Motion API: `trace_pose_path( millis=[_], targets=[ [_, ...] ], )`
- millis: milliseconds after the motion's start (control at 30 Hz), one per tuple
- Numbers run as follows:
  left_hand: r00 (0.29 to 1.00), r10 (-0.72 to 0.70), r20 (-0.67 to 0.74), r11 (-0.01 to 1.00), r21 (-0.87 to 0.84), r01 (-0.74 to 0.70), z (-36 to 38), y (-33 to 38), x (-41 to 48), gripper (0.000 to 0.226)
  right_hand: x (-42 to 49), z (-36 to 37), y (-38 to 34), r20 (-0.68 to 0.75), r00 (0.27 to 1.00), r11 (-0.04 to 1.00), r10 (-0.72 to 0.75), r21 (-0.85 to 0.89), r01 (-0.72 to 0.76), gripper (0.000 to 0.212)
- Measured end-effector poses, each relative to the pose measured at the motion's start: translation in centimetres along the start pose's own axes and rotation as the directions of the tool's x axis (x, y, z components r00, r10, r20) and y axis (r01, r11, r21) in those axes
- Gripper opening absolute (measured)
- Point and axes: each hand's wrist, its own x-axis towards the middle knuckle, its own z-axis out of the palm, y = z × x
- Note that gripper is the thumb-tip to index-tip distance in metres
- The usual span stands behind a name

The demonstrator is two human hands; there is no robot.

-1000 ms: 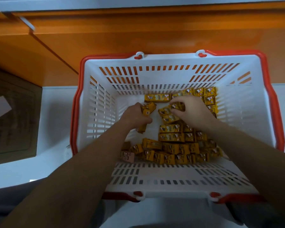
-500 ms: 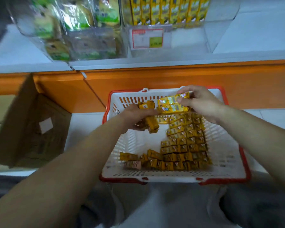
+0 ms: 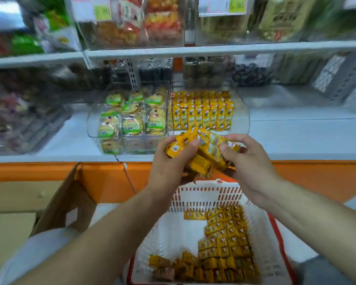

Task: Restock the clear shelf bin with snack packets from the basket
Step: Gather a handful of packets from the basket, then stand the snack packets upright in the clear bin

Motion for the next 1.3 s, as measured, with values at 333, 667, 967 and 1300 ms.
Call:
trace_pose_path(
  millis=[333, 667, 967, 1300],
  targets=[
    [0.998, -0.004, -0.056, 0.995, -0.098, -0.002, 0.3, 1.2, 1.8, 0.052, 1.2, 1.8, 1.4, 0.27, 0.948, 0.95, 0.17, 0.21, -0.23, 0.031],
    [0.997, 0.059, -0.047, 0.997, -0.037, -0.061, -1.1, 2.4, 2.3, 0.058, 2.0, 2.4, 1.1, 0.306, 0.93, 0.968, 0.201, 0.081, -0.236, 0.029],
    [0.987, 0.128, 0.092, 0.969, 0.202, -0.145, -4.3, 4.4, 3.9, 0.068, 3.4, 2.0, -0.3, 0.421, 0.903, 0.994, 0.081, -0.098, -0.044, 0.076],
    [0.973, 0.233, 0.007, 0.923, 0.315, -0.223, -7.7, 5.4, 7.4, 0.067, 16.1, 5.4, -1.2, 0.205, 0.961, 0.822, -0.184, -0.504, 0.264, 0.055]
  ],
)
